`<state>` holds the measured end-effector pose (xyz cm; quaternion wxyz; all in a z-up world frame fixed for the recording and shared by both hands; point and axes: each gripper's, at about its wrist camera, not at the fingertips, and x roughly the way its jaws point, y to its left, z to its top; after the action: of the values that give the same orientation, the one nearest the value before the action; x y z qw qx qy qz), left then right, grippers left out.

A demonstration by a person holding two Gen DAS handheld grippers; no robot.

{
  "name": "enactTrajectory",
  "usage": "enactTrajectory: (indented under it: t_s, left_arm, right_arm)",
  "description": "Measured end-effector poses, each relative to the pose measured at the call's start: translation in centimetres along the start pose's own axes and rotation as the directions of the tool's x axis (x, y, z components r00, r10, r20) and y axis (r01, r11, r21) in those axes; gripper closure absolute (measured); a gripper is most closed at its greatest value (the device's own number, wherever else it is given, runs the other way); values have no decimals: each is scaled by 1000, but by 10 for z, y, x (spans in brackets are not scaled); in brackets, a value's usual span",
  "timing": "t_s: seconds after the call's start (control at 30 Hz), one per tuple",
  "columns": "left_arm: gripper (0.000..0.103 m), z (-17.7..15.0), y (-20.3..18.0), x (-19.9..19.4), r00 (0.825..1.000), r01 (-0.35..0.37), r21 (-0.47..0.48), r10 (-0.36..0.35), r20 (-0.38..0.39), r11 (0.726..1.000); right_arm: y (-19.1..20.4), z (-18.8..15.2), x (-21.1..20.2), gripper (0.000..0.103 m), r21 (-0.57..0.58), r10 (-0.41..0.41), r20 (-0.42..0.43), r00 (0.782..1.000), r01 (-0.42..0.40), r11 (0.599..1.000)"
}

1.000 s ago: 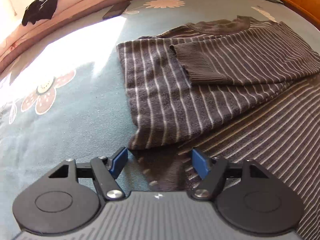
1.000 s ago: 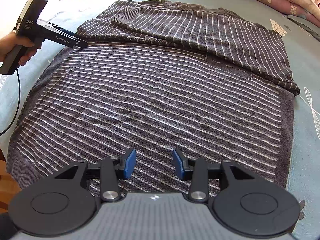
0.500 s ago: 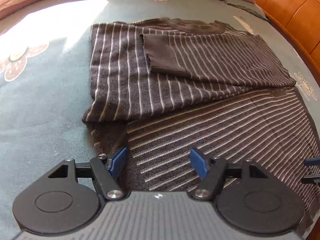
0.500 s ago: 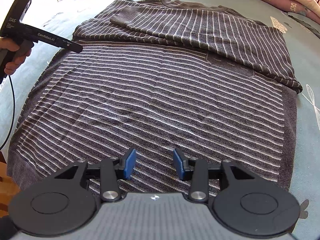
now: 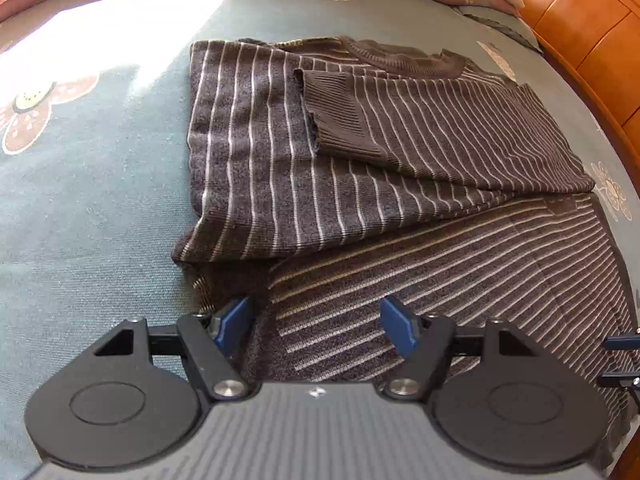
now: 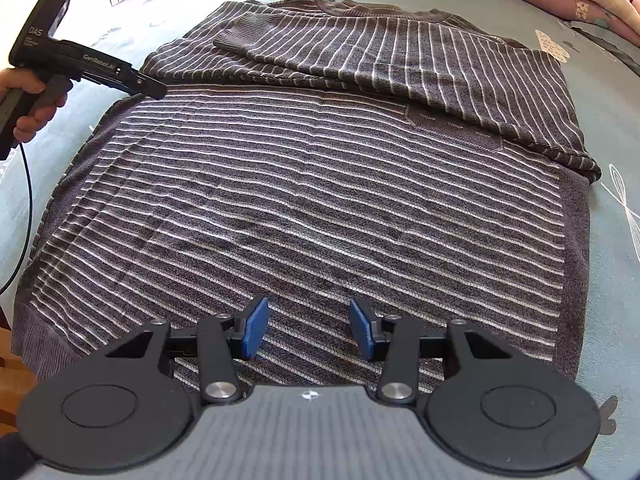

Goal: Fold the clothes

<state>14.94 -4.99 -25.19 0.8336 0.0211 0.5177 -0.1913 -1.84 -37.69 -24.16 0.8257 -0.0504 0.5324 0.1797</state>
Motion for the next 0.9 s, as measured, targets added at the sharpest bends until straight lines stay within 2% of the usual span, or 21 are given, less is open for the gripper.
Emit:
enactTrajectory:
  t_s: [0.1,0.4,0.5,0.53,0.57,0.73,0.77,0.83,0.9]
  left_arm:
    - [30,0,-6,1,997,-72,78,73,-6,994]
    - [29,10,-7,8,986,-164,139,167,-5,976]
    - [35,12,-1,5,988,-153,116,155,-9,981]
    - [40,13,4,4,990,-137,96,139,-12,986]
    - [41,14,9,2,993,-118,73,120,-16,990]
    - [60,22,34,-4,997,-49,14,49,-55,999]
    - [62,24,37,-5,997,-44,19,45,-63,999]
    - [74,24,36,-5,995,-59,73,65,-74,996]
    - [74,23,29,-4,993,-74,160,88,-78,984]
  right_arm:
    - [-1,-1,-1,53,-9,-6,-3,1000,6,1000]
    - [-9,-3,-2,53,34,-19,-3,1000,19,999]
    - [-7,-4,-3,53,23,-14,-4,1000,14,1000]
    - [-7,-5,-3,53,21,-14,-6,1000,14,1000]
    - [-7,-5,-3,53,19,-14,-9,1000,14,1000]
    - [-9,-9,-2,53,28,-11,-22,1000,12,1000]
    - [-8,-9,-2,53,28,-10,-23,1000,11,1000]
    - [-7,-10,-1,53,26,-9,-24,1000,10,1000]
    - [-4,-9,-1,53,20,-6,-21,1000,7,1000]
